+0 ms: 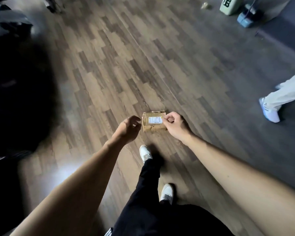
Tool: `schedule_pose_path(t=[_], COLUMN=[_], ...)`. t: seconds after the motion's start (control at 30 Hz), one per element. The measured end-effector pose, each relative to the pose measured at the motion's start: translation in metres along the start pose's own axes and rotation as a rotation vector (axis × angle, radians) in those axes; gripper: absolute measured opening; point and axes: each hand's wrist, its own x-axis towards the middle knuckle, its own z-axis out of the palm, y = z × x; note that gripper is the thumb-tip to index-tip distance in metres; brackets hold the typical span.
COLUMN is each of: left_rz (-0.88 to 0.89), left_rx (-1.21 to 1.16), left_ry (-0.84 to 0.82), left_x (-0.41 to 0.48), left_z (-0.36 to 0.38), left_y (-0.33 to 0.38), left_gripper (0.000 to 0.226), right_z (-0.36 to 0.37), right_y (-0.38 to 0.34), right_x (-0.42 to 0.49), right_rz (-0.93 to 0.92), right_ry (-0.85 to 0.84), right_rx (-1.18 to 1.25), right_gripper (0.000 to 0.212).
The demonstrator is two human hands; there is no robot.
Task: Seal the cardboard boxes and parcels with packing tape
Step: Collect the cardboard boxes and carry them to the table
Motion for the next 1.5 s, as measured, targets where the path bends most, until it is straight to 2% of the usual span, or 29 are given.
schedule_pose_path(t=[0.23, 0.4, 0.53, 0.67, 0.9, 1.07, 1.23, 1.37, 1.43, 1.5], left_rz=[-0.038, -0.089, -0.198, -0.278, -0.434, -0.582, -0.667, -0.812, -0.875, -0.879], left_rx=[-0.056, -0.017, -0.008, -0.043, -0.057, -0.058, -0.035, -0.127, -0.157, -0.137], left_ry=[-0.068, -0.136, -0.201, -0.231, -0.171, -0.186, -0.227, -0.165, -0.195, -0.147], left_x=[0.121, 0.190, 0.233, 0.284, 0.392, 0.449, 0.493, 0.524, 0.531, 0.528], left_z=[0.011, 0.024, 0.050, 0.092, 0.183, 0.260, 0.330, 0.364, 0.372, 0.376], left_y=[-0.003, -0.028, -0.051, -0.082, -0.157, -0.223, -0.288, -0.337, -0.350, -0.353], left_gripper=[0.028, 0.035, 0.042, 0.047, 0.051, 0.056, 0.080, 0.098, 0.097, 0.089], right_z=[0.000, 0.021, 0.042, 0.068, 0.119, 0.168, 0.215, 0.240, 0.248, 0.252], right_y=[-0.012, -0.002, 0.025, 0.071, 0.178, 0.269, 0.351, 0.393, 0.402, 0.400], right_x=[0.103, 0.172, 0.229, 0.302, 0.430, 0.492, 0.531, 0.561, 0.568, 0.567], right_rz=[0.099, 0.133, 0.174, 0.207, 0.154, 0.261, 0.364, 0.439, 0.479, 0.479], right_ry=[0.017, -0.079, -0.155, -0.237, -0.353, -0.416, -0.427, -0.375, -0.380, -0.344], right_rx=[-0.054, -0.190, -0.273, -0.330, -0.462, -0.507, -0.550, -0.466, -0.380, -0.324], right_gripper=[0.019, 0.029, 0.035, 0.043, 0.048, 0.065, 0.087, 0.098, 0.107, 0.110])
